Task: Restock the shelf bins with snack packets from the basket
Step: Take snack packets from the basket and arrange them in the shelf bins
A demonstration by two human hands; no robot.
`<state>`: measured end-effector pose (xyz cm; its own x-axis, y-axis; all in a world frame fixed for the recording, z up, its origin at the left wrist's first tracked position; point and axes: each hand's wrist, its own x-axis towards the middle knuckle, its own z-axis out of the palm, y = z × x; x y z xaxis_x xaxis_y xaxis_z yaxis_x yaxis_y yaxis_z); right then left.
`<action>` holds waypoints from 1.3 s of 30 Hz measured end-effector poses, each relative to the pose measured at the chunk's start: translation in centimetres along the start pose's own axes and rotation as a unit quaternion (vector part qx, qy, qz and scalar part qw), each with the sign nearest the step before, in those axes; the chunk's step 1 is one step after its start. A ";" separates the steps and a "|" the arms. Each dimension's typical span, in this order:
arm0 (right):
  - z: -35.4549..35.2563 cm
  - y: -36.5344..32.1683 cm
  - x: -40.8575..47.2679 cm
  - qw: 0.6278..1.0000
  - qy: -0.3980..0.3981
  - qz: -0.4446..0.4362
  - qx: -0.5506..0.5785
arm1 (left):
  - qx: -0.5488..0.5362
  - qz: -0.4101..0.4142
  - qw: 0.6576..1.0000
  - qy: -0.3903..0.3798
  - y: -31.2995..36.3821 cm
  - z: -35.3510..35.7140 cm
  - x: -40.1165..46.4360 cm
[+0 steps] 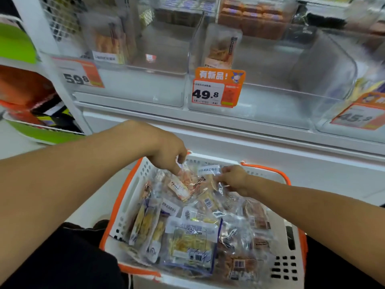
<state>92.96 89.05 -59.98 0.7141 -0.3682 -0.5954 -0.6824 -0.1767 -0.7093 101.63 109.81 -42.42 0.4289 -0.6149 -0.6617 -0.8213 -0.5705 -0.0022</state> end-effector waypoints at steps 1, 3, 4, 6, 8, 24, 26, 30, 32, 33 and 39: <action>-0.3 -1.0 -0.1 0.999 -0.007 -0.020 -0.044 | 0.000 -0.001 1.000 0.003 -0.1 -0.2 0.0; -1.2 -3.8 -1.4 0.991 -0.007 -0.059 -0.119 | 0.000 -0.011 1.000 0.022 -0.3 -0.6 0.2; -2.0 -5.5 -2.3 0.985 -0.009 -0.084 -0.150 | -0.003 -0.020 0.999 0.039 -0.4 -0.9 0.3; -4.0 -9.3 -4.8 0.975 -0.027 -0.139 -0.173 | -0.031 -0.037 0.994 0.098 -1.0 -1.8 0.4; -6.0 -12.5 -7.6 0.974 -0.054 -0.181 -0.124 | -0.115 -0.030 0.977 0.176 -1.6 -3.1 0.0; -1.1 -27.4 -14.7 0.902 -0.102 -0.412 0.073 | -0.796 0.111 0.470 0.365 -8.5 -5.9 -6.8; 0.6 -30.6 -13.2 0.893 -0.054 -0.445 0.025 | -0.728 -0.036 0.462 0.505 -11.0 -5.6 -7.2; 3.3 -37.5 -8.4 0.843 0.075 -0.507 -0.165 | -0.675 -0.190 0.306 0.644 -16.7 -4.7 -9.2; 5.4 -40.5 -5.8 0.822 0.117 -0.480 -0.284 | -0.716 -0.185 0.244 0.628 -18.9 -4.3 -9.5; 6.6 -41.5 -4.6 0.827 0.110 -0.446 -0.325 | -0.731 -0.180 0.231 0.616 -19.6 -4.2 -9.3; 13.7 -43.9 1.6 0.798 0.100 -0.395 -0.443 | -0.740 -0.196 0.225 0.603 -20.7 -3.8 -8.1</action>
<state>126.19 108.78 -34.95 0.9977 0.0546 0.0405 0.0626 -0.9700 -0.2347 116.58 124.56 -34.17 0.8823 0.4486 -0.1426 0.0111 0.2829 0.9591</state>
